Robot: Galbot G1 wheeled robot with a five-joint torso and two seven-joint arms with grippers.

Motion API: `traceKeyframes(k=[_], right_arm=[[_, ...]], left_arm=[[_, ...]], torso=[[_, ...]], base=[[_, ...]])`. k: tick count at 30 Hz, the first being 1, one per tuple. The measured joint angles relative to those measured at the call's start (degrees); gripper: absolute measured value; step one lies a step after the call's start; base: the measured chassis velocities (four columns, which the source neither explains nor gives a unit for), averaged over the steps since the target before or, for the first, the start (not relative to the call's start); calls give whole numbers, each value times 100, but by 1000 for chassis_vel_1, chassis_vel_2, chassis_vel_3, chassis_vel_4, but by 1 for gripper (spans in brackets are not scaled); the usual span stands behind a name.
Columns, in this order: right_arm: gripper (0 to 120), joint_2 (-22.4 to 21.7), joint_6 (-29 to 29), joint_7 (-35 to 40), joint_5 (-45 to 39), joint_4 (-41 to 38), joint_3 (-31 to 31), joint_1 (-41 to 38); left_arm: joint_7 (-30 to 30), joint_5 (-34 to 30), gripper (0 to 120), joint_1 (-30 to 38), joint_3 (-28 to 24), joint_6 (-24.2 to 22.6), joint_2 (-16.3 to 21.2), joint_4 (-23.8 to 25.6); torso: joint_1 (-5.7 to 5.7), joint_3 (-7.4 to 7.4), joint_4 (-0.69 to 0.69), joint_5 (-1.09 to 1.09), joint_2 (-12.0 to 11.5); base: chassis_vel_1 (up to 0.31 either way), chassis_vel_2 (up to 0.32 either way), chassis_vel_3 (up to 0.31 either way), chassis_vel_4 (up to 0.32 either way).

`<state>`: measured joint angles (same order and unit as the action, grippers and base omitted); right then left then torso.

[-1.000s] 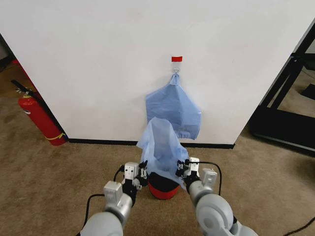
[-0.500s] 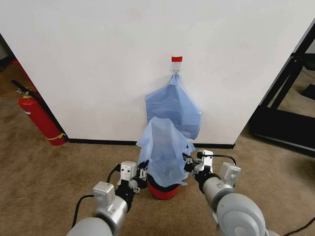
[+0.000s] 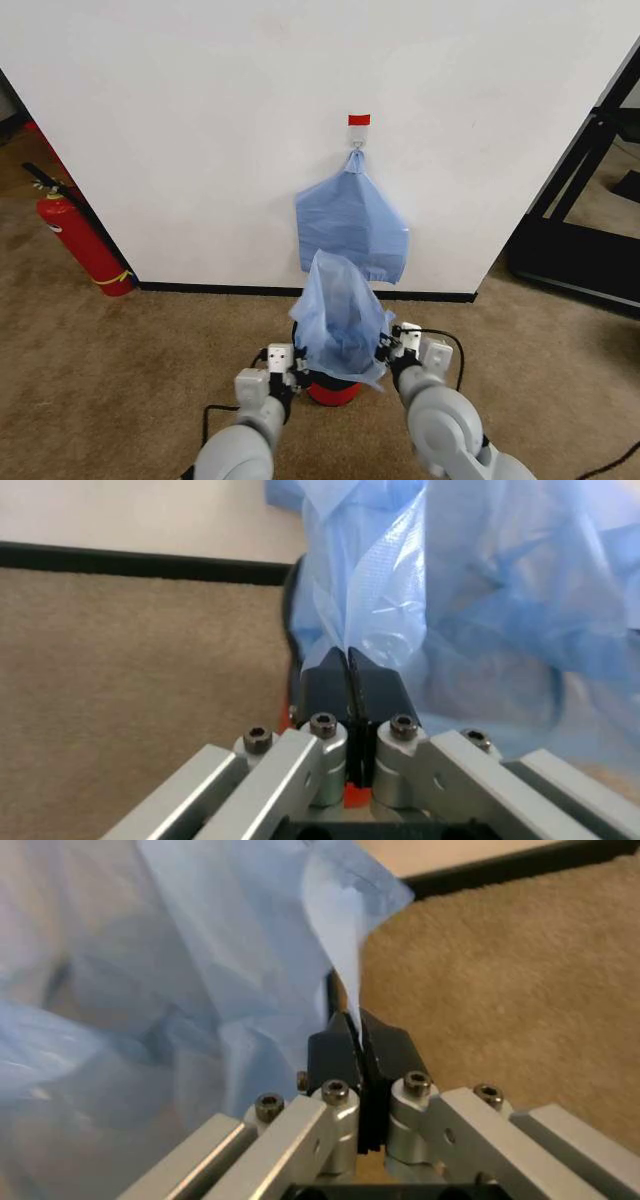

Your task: Pick up the garbage bag from the wall and place it over the trash bin.

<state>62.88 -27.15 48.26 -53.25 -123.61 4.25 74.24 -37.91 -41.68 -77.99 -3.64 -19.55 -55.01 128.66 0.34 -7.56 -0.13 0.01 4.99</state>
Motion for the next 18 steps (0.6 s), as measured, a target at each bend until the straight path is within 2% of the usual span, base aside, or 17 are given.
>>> traceKeyframes(k=[6,13,18], right_arm=[[0,25,-222,155,250,8,-7,173],[0,84,-415,312,401,125,-10,265],[0,158,-432,311,601,328,-69,226]], left_arm=[[10,285,0,-330,-84,31,-142,-19],[19,709,0,-679,-325,135,-499,-255],[43,846,0,-781,-358,201,-462,-373]], torso=[[0,0,0,-1,0],[0,0,0,-1,0],[0,0,0,-1,0]], base=[[0,0,0,0],[0,0,0,0],[0,0,0,0]])
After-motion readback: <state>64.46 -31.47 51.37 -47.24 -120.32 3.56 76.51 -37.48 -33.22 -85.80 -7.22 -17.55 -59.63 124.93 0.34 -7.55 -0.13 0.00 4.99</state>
